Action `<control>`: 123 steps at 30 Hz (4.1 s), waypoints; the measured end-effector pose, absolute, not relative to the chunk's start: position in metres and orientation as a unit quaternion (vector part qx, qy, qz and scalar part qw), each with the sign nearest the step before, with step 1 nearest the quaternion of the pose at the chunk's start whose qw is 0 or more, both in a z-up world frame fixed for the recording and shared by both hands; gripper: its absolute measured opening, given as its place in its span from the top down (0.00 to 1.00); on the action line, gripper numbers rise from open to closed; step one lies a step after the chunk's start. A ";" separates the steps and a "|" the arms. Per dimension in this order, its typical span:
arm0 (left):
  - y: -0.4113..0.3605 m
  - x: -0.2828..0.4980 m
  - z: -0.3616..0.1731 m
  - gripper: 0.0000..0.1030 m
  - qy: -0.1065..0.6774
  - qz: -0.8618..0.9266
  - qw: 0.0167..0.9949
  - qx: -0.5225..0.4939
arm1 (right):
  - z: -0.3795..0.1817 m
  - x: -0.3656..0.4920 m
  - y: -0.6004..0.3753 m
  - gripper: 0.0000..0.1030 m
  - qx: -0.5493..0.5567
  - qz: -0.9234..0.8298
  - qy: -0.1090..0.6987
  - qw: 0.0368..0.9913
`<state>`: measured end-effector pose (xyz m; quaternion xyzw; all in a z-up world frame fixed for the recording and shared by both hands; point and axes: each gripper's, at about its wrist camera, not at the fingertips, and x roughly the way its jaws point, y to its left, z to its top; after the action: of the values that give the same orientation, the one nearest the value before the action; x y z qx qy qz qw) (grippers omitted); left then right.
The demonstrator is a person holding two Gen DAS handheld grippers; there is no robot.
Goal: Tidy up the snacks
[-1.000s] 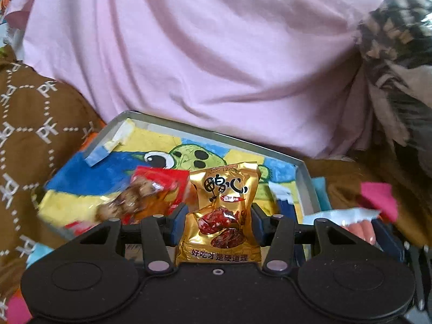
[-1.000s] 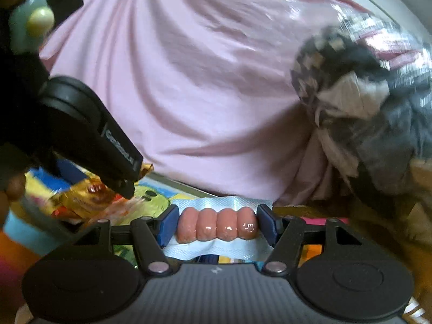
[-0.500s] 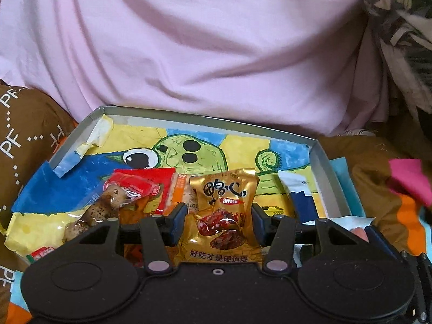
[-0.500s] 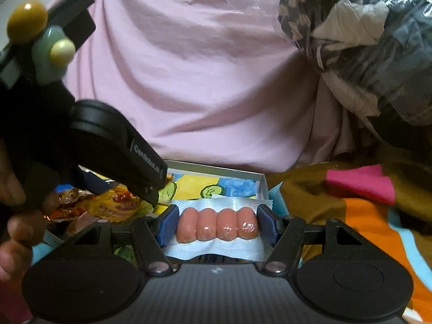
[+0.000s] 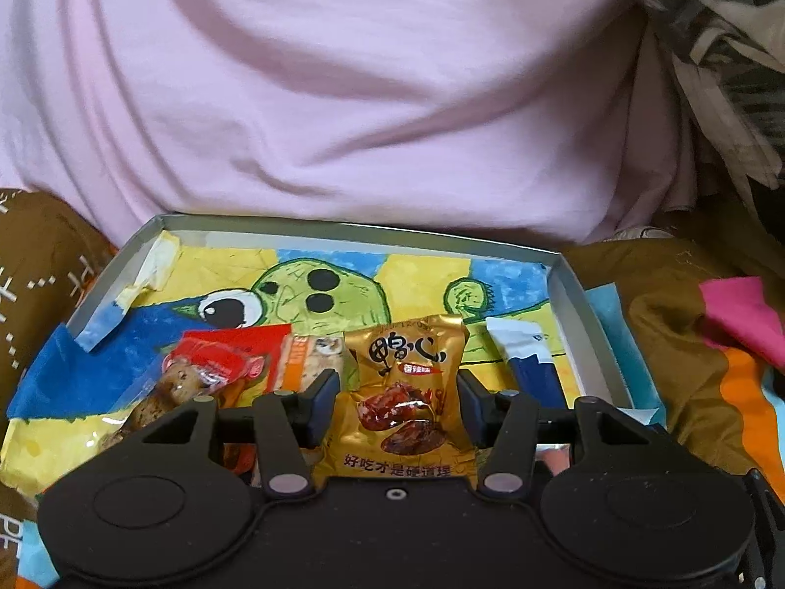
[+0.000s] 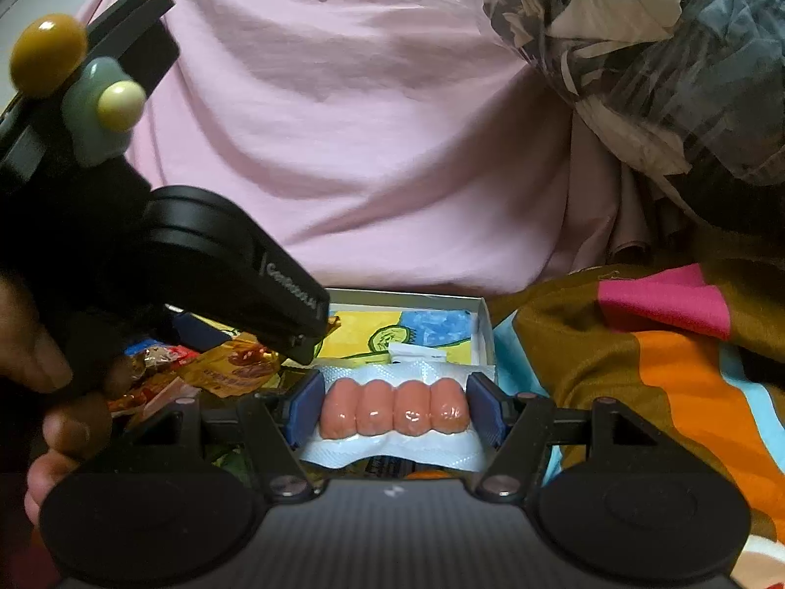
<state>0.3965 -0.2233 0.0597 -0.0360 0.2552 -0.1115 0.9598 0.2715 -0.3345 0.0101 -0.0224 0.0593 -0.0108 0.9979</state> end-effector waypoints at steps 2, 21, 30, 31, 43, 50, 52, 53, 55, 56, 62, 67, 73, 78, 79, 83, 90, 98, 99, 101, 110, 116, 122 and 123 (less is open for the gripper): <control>-0.225 0.399 0.059 0.47 0.260 -0.109 0.959 -0.035 | 0.010 0.273 -0.334 0.32 -0.021 -0.009 0.062 0.998; -0.222 0.399 0.061 0.26 0.263 -0.109 0.957 -0.055 | 0.004 0.286 -0.347 0.16 0.036 0.027 0.094 0.995; -0.214 0.392 0.063 0.19 0.246 -0.106 0.962 -0.056 | 0.004 0.284 -0.343 0.08 0.026 0.024 0.081 0.996; -0.213 0.391 0.063 0.18 0.244 -0.105 0.962 -0.057 | 0.005 0.284 -0.343 0.08 0.025 0.024 0.080 0.996; -0.201 0.384 0.069 0.06 0.225 -0.083 0.968 -0.068 | 0.009 0.279 -0.339 0.00 0.014 0.022 0.062 0.998; -0.187 0.375 0.073 0.04 0.214 -0.062 0.971 -0.083 | 0.014 0.274 -0.335 0.00 0.012 0.023 0.058 0.998; -0.181 0.372 0.075 0.01 0.211 -0.054 0.972 -0.088 | 0.017 0.271 -0.334 0.00 0.014 0.021 0.057 0.998; -0.177 0.369 0.076 0.01 0.209 -0.049 0.972 -0.091 | 0.019 0.270 -0.334 0.00 0.017 0.020 0.056 0.998; -0.171 0.365 0.079 0.01 0.209 -0.044 0.972 -0.094 | 0.023 0.266 -0.333 0.00 0.024 0.019 0.054 0.998; -0.168 0.364 0.080 0.01 0.210 -0.041 0.972 -0.094 | 0.026 0.264 -0.333 0.00 0.027 0.019 0.054 0.998; -0.148 0.346 0.093 0.01 0.212 -0.023 0.972 -0.100 | 0.041 0.252 -0.325 0.00 0.029 0.011 0.047 0.998; -0.131 0.331 0.105 0.01 0.213 -0.010 0.970 -0.116 | 0.056 0.240 -0.319 0.00 0.030 0.004 0.044 0.999; -0.116 0.308 0.117 0.01 0.205 0.000 0.971 -0.119 | 0.073 0.224 -0.316 0.00 0.046 -0.008 0.043 0.998; -0.105 0.289 0.122 0.01 0.204 0.008 0.971 -0.123 | 0.083 0.210 -0.312 0.00 0.044 -0.008 0.043 0.998; -0.102 0.285 0.123 0.01 0.203 0.009 0.971 -0.124 | 0.085 0.207 -0.311 0.00 0.044 -0.008 0.043 0.998; -0.094 0.271 0.126 0.01 0.201 0.011 0.972 -0.122 | 0.090 0.195 -0.307 0.00 0.044 -0.008 0.044 0.998; -0.077 0.243 0.125 0.01 0.204 0.017 0.972 -0.119 | 0.095 0.172 -0.294 0.00 0.033 -0.003 0.049 0.998; -0.058 0.209 0.119 0.01 0.208 0.027 0.970 -0.121 | 0.097 0.145 -0.285 0.00 0.037 -0.011 0.055 0.998; -0.056 0.205 0.117 0.01 0.209 0.028 0.970 -0.121 | 0.097 0.142 -0.285 0.00 0.038 -0.012 0.055 0.998; -0.053 0.196 0.116 0.01 0.210 0.029 0.970 -0.117 | 0.098 0.135 -0.285 0.00 0.042 -0.012 0.056 0.997; -0.039 0.164 0.106 0.01 0.207 0.034 0.971 -0.112 | 0.093 0.109 -0.275 0.00 0.036 -0.016 0.061 0.997; -0.037 0.145 0.101 0.01 0.199 0.031 0.974 -0.103 | 0.090 0.094 -0.265 0.00 0.027 -0.016 0.057 0.998; -0.034 0.124 0.090 0.01 0.190 0.025 0.978 -0.087 | 0.081 0.076 -0.256 0.00 0.017 -0.020 0.059 0.998; -0.034 0.120 0.088 0.01 0.188 0.025 0.978 -0.081 | 0.078 0.073 -0.255 0.00 0.016 -0.020 0.060 0.998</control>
<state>0.1199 -0.0343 0.0882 -0.0807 0.1883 0.0253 0.9785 0.0728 -0.2548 0.0780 0.0157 0.0596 -0.0203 0.9979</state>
